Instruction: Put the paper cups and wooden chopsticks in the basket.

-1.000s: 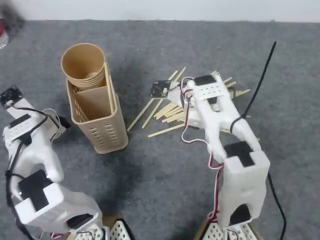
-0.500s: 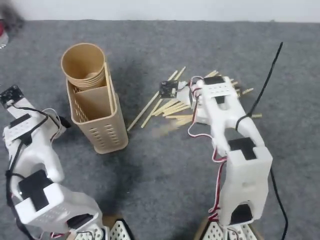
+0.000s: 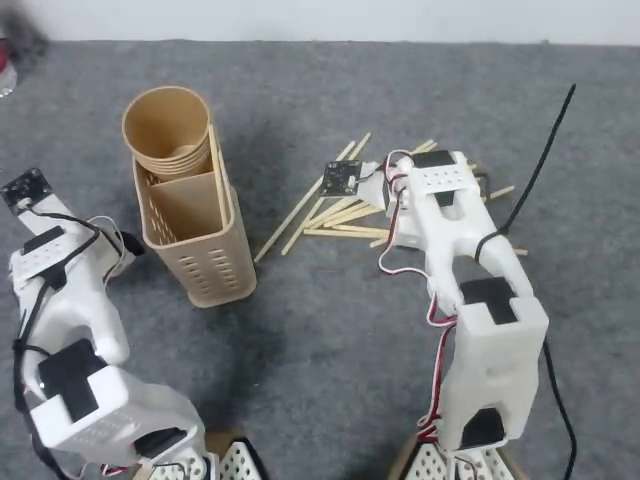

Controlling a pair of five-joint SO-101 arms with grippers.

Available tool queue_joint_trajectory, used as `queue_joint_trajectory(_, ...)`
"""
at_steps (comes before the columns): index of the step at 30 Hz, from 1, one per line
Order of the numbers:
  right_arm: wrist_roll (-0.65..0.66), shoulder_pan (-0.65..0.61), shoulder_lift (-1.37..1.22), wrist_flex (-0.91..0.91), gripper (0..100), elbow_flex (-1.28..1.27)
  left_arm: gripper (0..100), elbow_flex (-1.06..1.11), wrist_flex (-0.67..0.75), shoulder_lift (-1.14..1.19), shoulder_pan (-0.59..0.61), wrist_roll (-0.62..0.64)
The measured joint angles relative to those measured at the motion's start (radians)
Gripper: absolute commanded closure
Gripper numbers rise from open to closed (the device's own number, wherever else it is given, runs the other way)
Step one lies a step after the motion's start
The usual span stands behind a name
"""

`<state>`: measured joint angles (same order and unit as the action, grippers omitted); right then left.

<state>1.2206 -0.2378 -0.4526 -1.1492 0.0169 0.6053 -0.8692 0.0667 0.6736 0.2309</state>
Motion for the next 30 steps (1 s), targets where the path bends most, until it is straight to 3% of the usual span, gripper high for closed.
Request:
queue_joint_trajectory(5,0.000,0.000,0.011,-0.006,87.2,0.000,74,0.000,0.000,0.000,0.000,0.000)
queue_joint_trajectory(9,0.000,0.000,0.011,-0.006,99.6,0.000,74,0.000,0.000,0.000,0.000,0.000)
queue_joint_trajectory(21,0.002,0.000,0.029,-0.018,99.1,0.000,74,0.000,0.000,0.000,0.000,0.000)
queue_joint_trajectory(26,-0.014,-0.008,0.199,-0.195,99.1,0.089,74,0.000,0.000,0.000,0.000,0.000)
queue_joint_trajectory(30,-0.137,-0.080,0.434,-0.316,99.1,0.249,74,0.000,0.000,0.000,0.000,0.000)
